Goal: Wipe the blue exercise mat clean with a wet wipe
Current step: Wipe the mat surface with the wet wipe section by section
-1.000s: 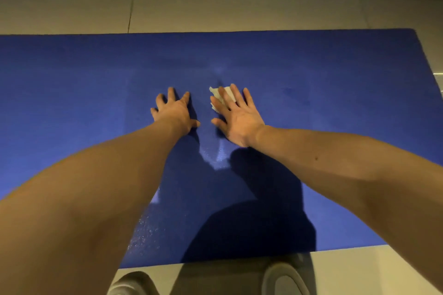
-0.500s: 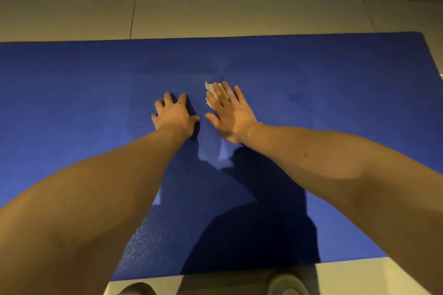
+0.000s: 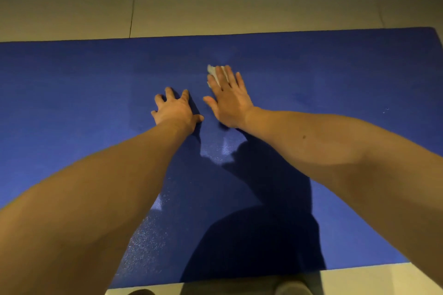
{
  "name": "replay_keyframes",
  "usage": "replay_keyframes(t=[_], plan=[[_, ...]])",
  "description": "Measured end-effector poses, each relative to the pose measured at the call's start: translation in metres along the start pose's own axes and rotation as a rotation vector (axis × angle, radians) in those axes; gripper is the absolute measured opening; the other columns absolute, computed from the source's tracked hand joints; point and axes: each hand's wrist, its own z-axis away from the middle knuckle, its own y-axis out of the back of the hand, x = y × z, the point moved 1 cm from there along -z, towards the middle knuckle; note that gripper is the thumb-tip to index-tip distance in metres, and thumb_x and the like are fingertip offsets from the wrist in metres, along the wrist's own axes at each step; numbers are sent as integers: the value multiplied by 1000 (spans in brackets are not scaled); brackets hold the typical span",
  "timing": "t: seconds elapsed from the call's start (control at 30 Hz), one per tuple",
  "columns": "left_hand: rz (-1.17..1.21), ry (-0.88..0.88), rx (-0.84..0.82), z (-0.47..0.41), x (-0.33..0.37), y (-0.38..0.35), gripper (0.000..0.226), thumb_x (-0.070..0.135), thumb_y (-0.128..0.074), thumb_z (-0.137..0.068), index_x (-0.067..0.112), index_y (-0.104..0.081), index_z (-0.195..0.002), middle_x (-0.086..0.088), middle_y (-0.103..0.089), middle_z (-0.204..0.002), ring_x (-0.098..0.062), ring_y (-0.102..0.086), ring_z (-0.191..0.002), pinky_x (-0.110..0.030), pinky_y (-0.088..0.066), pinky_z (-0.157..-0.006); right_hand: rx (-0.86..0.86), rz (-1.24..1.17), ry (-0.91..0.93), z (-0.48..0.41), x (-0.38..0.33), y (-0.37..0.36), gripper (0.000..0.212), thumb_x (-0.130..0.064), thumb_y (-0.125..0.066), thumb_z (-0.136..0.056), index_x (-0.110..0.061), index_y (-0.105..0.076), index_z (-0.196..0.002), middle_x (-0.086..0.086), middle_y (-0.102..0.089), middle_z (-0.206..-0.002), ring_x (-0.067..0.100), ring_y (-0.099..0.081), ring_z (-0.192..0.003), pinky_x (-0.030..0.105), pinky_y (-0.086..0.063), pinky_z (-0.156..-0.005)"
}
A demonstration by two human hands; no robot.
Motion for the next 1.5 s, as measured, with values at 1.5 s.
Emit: replay_keyframes(t=[1.5], plan=[[47,-39,65,-7,-6,-2,85,66,-55,-91,37,-13,-159,-1,2,-166,-32,1,-151,-52,-14,-120,-54,-94,-588,-77,120,61,79,-60,-10,-104,-10,10,-162,11,13,-170,30,16,-156,50,10,-125]])
